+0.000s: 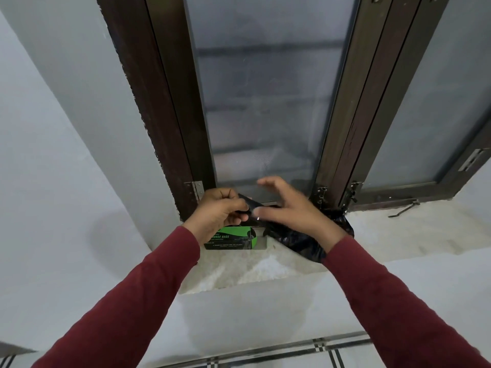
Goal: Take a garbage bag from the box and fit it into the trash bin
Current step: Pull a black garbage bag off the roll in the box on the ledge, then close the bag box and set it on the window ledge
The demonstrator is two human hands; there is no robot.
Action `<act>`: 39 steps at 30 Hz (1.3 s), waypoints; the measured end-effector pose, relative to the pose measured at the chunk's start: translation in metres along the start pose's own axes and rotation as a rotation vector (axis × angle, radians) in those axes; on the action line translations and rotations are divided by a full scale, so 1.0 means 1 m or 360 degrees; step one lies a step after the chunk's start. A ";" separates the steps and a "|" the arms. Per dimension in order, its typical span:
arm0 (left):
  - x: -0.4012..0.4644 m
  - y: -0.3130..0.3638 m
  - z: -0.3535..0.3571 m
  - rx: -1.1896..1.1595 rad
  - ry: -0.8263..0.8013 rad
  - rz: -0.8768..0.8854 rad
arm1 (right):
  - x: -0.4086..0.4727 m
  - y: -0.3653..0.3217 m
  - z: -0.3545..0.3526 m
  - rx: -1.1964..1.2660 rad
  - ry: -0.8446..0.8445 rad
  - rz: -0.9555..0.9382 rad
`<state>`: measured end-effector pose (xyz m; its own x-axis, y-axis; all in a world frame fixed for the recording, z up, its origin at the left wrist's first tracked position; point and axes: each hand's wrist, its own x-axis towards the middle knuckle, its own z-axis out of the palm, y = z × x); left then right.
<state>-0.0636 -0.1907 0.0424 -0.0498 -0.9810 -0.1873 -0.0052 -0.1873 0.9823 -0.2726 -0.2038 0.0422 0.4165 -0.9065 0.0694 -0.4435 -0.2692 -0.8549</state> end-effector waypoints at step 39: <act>0.010 -0.077 -0.019 0.0503 0.0379 -0.0006 | -0.005 -0.003 0.019 0.0701 0.0073 0.0779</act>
<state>-0.0451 -0.1866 -0.0353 0.1835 -0.9715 -0.1502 -0.3141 -0.2028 0.9275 -0.2586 -0.1928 0.0348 0.2106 -0.9060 -0.3671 -0.2031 0.3268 -0.9230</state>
